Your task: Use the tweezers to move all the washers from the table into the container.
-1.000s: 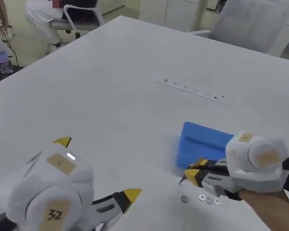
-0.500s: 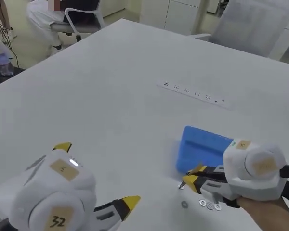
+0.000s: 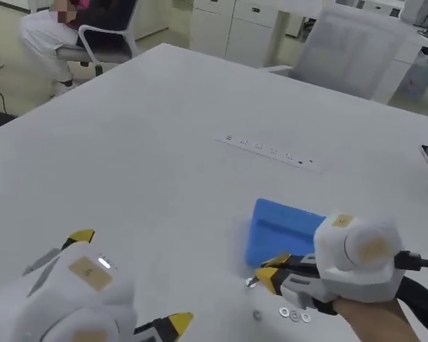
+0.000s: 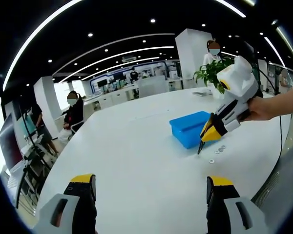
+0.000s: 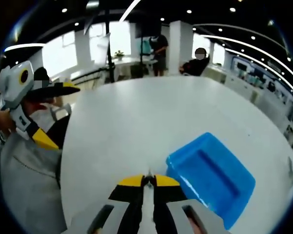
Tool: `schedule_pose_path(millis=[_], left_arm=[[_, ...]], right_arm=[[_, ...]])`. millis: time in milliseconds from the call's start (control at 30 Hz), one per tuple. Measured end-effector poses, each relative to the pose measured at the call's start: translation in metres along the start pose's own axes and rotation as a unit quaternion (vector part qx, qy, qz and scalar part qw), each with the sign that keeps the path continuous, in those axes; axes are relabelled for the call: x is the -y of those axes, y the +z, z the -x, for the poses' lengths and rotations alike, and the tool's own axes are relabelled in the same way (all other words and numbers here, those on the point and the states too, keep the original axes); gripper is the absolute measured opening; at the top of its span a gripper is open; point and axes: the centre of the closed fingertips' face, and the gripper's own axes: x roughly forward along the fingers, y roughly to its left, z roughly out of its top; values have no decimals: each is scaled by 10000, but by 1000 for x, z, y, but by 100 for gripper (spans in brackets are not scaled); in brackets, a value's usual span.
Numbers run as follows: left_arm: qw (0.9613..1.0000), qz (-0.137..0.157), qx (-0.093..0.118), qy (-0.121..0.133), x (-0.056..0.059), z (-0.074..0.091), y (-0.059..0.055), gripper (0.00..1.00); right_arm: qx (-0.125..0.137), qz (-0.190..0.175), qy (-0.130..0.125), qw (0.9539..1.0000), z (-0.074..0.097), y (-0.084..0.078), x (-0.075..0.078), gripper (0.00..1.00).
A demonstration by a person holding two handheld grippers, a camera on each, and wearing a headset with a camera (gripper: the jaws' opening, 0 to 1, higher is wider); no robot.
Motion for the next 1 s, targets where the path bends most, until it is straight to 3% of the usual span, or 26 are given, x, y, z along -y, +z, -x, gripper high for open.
schedule_pose_path(millis=[233, 600, 733, 1000], left_arm=[[10000, -66, -56, -15, 1, -1, -2, 96], [9999, -72, -100, -73, 3, -1, -3, 95], [9999, -102, -120, -65, 3, -1, -4, 95], [9999, -37, -124, 3, -1, -1, -4, 94]], right_arm=[[145, -91, 88, 9998, 11, 14, 0, 3], [244, 201, 131, 9994, 32, 38, -1, 3], [300, 211, 66, 9993, 35, 48, 7, 3], [532, 184, -452, 9974, 28, 66, 45, 3]])
